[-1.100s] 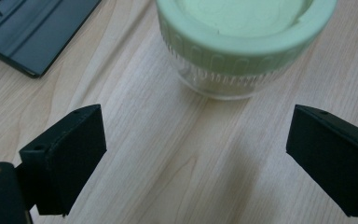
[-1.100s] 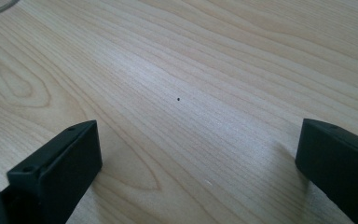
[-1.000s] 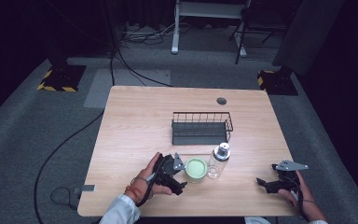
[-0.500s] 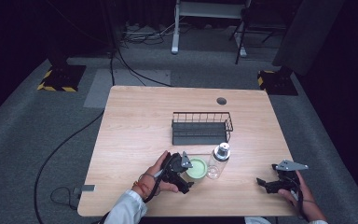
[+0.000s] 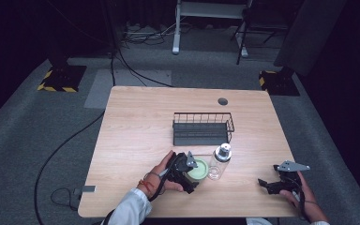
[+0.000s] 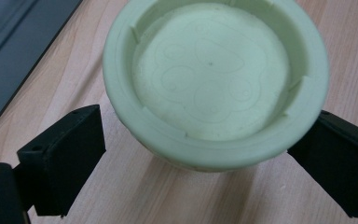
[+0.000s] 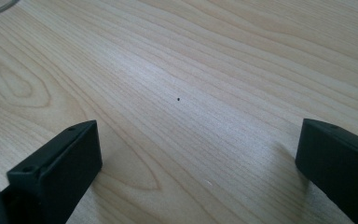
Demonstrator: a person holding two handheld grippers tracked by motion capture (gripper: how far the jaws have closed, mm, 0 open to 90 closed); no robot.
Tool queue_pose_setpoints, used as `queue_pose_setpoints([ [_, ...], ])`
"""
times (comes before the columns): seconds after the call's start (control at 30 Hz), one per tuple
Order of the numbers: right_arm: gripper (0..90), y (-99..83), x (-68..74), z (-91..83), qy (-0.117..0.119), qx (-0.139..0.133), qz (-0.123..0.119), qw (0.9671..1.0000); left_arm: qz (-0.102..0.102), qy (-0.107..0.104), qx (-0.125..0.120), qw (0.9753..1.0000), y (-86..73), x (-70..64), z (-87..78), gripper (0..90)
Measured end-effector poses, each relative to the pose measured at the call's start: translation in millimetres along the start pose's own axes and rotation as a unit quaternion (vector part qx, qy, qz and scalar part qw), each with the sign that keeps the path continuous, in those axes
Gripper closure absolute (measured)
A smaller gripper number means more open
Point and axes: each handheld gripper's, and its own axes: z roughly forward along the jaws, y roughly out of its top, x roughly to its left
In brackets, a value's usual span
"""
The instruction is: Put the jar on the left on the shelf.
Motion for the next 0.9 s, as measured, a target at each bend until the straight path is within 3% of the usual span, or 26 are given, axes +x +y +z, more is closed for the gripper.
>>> queue_pose_setpoints([
  [0.63,0.2,0.0,0.0,0.0,0.000,0.000,0.000,1.0000,0.011,-0.015,-0.001,0.9998,13.5,-0.3,18.0,4.1],
  [0.9,0.2,0.0,0.0,0.0,0.000,0.000,0.000,1.0000,0.023,-0.002,-0.006,0.9997,12.8,-2.7,23.6,8.4],
])
